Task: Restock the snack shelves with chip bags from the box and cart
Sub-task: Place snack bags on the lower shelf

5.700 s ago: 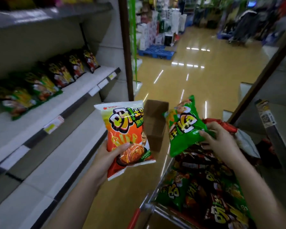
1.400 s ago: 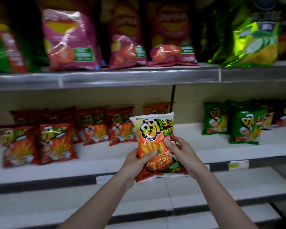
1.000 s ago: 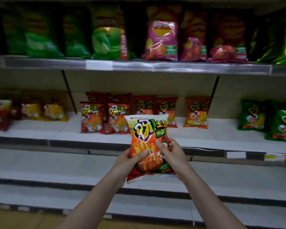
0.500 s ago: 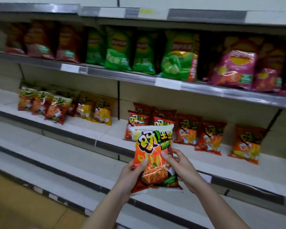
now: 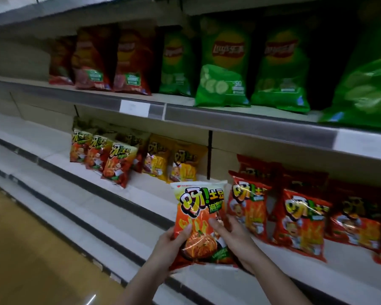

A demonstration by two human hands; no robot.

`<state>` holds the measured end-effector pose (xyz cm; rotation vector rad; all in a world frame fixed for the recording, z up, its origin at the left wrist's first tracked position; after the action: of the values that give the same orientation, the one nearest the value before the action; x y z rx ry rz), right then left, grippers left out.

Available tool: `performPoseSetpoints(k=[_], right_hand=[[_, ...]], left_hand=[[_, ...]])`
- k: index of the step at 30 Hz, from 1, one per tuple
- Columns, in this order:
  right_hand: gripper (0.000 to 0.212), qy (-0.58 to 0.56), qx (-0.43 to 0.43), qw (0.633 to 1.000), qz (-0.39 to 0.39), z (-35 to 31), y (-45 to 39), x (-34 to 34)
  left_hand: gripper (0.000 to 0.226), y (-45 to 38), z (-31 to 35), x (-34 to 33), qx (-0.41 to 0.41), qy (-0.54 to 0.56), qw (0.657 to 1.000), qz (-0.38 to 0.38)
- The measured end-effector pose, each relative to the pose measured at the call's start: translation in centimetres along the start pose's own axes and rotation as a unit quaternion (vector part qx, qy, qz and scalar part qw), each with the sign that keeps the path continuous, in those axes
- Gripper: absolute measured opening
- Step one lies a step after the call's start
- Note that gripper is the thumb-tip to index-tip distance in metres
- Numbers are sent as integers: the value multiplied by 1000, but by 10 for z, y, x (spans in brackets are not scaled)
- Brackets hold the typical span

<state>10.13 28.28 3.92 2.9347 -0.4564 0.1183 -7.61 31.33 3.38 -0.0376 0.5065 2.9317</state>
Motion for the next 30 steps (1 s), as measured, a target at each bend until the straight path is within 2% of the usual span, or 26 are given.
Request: performPoseSetpoints(k=[3,7,10,13,17,19,21,23,26,27,30], right_hand=[[56,-30,-5,1000,-4,-10,-47,-16],[70,-42,-20,998,-36,-12,-94,-59],[62,-47,-30,995,-78,-15,-123,-102],[69,-52,-36,994,-90,-17,-146,-139],[65,-66,-49,994,-75,-19,-174,-186],[54,-70,-59,994,-62,-20,-186,-207],[45,-78,-73,994,-39,-21,-196,-229],[53,-79,-88,993,-27,-20,-206,-255],[86,-88,-93,992,-15,-26,-221,-293],[91,-90,-87,992,-9,-28,-225,-304],[88,-73,-63,995,-15,-30,-232,-333]], left_hand=[[43,-37,17,10,-14,12,1000,8],[36,-70,31,44,-13,17,999,27],[37,-96,38,82,-8,22,998,57],[29,-121,43,115,0,20,997,70],[36,-167,53,159,10,10,998,55],[39,-190,57,180,13,-6,999,38],[32,-210,62,202,18,-22,999,22],[28,-231,68,227,25,-36,999,5],[30,-260,81,263,23,-46,998,-25],[33,-267,86,274,23,-47,998,-34],[47,-287,97,302,36,-28,998,-39]])
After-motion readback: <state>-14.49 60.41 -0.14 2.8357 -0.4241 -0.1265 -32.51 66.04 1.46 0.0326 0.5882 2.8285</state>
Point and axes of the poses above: each hand's wrist, its own y-axis away from the middle knuckle, its own x-axis out of the back of the hand, z = x × y, the point moved 1 cm from there along -y, towards the middle knuckle, and after that the axes turned 10 degrees about z, right-handed, at the moved point
